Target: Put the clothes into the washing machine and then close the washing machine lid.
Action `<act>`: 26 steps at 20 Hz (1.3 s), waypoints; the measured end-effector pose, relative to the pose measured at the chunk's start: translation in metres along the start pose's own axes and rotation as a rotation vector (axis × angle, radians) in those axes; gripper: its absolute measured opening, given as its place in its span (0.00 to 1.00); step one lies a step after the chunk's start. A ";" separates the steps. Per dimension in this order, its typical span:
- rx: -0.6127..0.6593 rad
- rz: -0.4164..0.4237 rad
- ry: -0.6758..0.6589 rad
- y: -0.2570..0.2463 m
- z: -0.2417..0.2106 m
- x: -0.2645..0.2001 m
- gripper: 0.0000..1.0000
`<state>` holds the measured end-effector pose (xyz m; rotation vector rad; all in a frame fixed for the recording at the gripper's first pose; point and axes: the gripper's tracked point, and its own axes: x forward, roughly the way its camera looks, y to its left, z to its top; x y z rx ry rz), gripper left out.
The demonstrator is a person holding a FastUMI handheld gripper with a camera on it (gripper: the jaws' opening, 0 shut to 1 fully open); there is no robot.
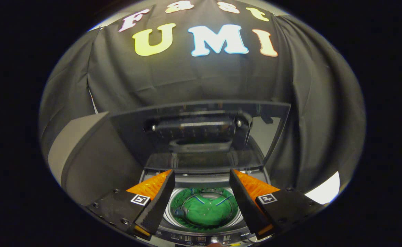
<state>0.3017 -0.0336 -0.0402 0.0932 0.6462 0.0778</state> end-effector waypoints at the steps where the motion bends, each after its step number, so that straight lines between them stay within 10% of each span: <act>1: -0.009 0.001 -0.022 0.001 0.011 -0.005 0.98; 13: -0.065 0.021 -0.206 0.017 0.124 -0.021 0.98; 26: 0.023 0.050 -0.099 0.026 0.150 0.063 0.98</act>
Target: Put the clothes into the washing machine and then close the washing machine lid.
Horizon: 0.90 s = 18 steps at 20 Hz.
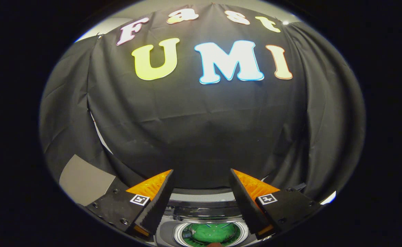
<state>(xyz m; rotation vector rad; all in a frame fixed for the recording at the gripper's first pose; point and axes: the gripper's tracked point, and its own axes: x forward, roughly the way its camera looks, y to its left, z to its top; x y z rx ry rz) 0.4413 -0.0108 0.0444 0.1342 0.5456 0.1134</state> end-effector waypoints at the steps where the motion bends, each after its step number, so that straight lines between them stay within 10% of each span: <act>1: 0.010 -0.004 0.006 -0.001 0.000 0.006 0.99; 18: -0.065 -0.050 0.200 -0.008 -0.043 0.056 0.98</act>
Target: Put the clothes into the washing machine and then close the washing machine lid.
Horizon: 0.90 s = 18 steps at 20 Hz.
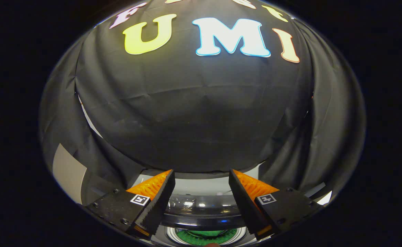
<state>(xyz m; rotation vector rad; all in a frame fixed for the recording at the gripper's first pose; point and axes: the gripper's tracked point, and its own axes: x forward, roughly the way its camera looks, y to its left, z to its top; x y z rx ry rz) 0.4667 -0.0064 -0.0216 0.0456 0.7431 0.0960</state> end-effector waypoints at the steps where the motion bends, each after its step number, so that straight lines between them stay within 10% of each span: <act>1: -0.012 0.001 0.001 0.000 0.000 0.003 0.98; 18: -0.038 0.014 -0.031 0.004 -0.029 -0.029 0.99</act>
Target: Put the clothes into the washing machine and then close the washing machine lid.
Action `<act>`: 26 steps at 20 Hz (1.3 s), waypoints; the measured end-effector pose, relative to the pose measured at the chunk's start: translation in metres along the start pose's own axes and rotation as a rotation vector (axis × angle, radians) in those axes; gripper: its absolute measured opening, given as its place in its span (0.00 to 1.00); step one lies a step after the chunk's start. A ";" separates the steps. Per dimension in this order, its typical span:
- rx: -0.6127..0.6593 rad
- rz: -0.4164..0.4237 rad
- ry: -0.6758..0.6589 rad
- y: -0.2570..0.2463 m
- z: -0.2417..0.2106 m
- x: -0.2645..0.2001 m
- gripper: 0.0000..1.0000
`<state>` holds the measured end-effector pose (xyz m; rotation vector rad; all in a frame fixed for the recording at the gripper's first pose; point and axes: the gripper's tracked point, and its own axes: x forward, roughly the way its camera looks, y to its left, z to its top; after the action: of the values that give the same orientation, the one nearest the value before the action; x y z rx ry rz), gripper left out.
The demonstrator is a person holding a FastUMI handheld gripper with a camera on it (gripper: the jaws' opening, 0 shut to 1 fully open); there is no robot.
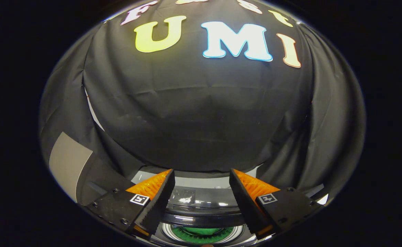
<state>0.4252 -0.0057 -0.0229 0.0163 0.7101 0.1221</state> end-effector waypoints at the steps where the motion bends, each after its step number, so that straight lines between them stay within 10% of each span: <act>1: -0.001 -0.001 0.001 0.001 -0.003 -0.003 0.99; 26: 0.053 -0.011 -0.257 0.021 -0.126 -0.078 0.99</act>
<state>0.2822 0.0027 -0.0668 0.0771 0.4569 0.0882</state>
